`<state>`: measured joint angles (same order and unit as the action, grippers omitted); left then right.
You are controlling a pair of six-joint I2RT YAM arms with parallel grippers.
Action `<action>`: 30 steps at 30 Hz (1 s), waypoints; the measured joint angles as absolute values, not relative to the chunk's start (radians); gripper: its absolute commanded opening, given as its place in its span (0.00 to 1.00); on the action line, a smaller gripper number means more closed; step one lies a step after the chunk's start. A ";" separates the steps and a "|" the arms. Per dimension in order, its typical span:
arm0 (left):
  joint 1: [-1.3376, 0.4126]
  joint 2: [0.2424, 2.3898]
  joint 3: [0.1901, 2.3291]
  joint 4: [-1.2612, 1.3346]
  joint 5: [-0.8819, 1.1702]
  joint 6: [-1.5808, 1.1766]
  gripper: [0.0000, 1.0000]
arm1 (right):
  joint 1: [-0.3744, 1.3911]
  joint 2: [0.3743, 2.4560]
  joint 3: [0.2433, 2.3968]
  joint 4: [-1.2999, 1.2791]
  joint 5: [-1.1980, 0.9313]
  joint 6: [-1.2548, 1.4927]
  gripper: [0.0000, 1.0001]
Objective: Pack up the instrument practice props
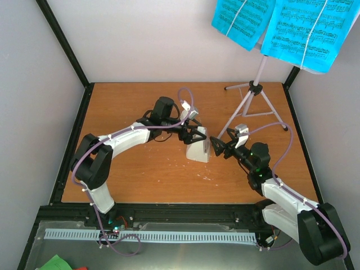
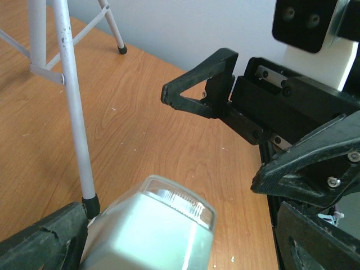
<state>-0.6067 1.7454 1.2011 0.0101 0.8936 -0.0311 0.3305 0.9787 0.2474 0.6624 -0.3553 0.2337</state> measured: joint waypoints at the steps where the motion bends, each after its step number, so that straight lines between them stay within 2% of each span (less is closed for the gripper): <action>1: -0.611 1.745 1.195 0.019 0.891 -0.031 0.91 | 0.331 0.975 0.245 0.662 -0.355 0.234 1.00; 16: -0.693 1.536 0.863 0.134 0.721 -0.047 0.93 | 0.330 0.957 0.227 0.668 -0.340 0.229 1.00; 24: -0.781 1.531 0.813 0.220 0.554 -0.051 0.92 | 0.330 0.957 0.225 0.670 -0.330 0.229 1.00; 30: -0.788 1.541 0.784 0.258 0.512 -0.069 0.90 | 0.330 0.951 0.221 0.670 -0.324 0.229 1.00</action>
<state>-0.7876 1.5406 0.7841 0.2581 0.5117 -0.0689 0.3302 0.9508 0.2211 0.6701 -0.3237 0.2291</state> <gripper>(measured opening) 0.918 0.999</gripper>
